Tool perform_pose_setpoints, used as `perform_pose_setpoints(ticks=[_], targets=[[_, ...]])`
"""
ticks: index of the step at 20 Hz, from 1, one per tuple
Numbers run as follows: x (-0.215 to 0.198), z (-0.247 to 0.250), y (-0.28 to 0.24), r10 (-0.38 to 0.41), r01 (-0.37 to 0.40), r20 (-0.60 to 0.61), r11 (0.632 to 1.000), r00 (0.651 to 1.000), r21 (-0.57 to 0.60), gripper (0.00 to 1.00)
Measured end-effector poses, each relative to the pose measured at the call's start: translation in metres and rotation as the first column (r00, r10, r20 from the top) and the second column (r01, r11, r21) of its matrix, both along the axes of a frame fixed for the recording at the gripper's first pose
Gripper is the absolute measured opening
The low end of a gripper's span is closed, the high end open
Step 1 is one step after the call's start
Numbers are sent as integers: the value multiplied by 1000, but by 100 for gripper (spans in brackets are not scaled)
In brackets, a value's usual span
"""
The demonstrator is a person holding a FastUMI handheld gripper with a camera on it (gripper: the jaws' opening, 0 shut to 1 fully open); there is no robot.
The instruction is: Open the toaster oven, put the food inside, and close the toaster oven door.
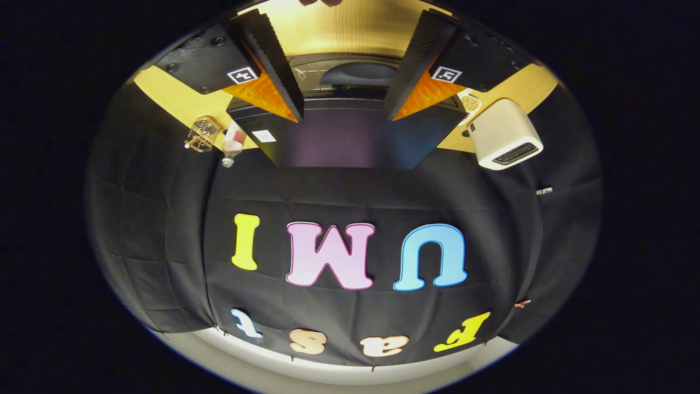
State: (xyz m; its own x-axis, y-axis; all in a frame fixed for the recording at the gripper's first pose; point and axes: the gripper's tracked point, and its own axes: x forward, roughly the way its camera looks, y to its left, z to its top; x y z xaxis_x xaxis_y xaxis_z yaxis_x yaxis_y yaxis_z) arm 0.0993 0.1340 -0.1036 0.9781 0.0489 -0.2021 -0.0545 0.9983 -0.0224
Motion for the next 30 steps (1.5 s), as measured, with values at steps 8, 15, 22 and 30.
perform_pose_setpoints(ticks=[8, 15, 22, 30], targets=[[13, -36, 12, 20, -18, -87, 1000, 996, 20, 99], [11, -47, 14, 38, -33, -167, 999, 985, 32, 100], [-11, -51, 12, 47, -42, -188, 999, 981, 30, 100], [-57, -67, 8, 115, -98, -231, 992, 966, 85, 100]])
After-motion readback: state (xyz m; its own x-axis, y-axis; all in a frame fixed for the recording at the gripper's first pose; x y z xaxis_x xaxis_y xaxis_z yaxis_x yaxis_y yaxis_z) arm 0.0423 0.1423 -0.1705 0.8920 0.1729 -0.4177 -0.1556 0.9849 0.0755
